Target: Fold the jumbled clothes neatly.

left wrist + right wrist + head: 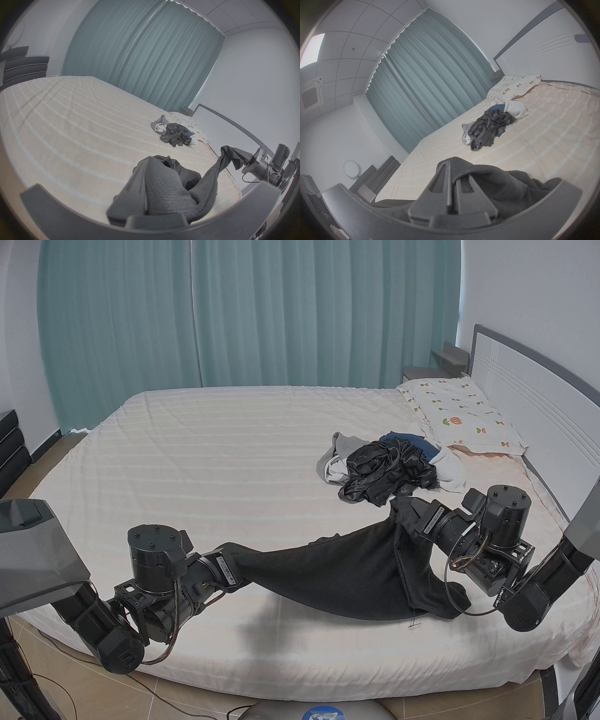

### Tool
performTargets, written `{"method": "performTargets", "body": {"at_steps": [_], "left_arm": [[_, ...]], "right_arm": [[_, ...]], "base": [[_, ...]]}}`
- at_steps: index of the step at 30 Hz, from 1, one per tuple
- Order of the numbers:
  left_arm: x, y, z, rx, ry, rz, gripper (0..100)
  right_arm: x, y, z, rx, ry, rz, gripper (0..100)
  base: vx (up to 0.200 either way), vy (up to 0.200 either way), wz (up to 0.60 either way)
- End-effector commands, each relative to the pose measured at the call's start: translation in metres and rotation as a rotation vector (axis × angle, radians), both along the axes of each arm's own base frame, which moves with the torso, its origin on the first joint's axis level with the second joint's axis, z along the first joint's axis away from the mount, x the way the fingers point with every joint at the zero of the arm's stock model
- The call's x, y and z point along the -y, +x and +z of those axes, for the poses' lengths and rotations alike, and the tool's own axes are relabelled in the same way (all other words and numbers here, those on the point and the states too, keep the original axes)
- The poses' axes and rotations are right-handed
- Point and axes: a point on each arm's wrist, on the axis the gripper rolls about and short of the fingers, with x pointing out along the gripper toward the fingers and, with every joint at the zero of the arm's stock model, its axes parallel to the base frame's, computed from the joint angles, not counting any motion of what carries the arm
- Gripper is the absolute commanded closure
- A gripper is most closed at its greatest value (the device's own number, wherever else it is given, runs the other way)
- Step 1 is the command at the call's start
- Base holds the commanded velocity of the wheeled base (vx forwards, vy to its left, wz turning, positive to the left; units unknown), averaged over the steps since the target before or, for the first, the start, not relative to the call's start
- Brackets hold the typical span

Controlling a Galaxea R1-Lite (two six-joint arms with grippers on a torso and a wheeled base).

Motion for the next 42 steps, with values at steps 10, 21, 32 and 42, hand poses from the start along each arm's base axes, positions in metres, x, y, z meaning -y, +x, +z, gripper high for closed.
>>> {"method": "performTargets", "body": {"at_steps": [10, 21, 32, 42], "left_arm": [[0.0, -0.005, 0.0, -0.006, 0.006, -0.007, 100], [-0.007, -0.015, 0.015, -0.003, 0.021, 0.049, 100], [-0.017, -0.025, 0.027, 0.011, 0.008, 0.069, 100], [-0.018, -0.027, 0.023, -0.003, 0.025, 0.088, 100]], "right_arm": [[-0.006, -0.001, -0.002, 0.011, 0.005, 0.018, 100], [-0.015, -0.004, 0.001, 0.024, 0.003, 0.04, 100], [-0.024, -0.006, 0.014, 0.086, -0.023, 0.057, 100], [-0.021, -0.005, 0.015, 0.095, -0.044, 0.051, 100]], "base": [[0.0, 0.2, 0.0], [0.0, 0.2, 0.0], [0.0, 0.2, 0.0], [0.0, 0.14, 0.0]]}}
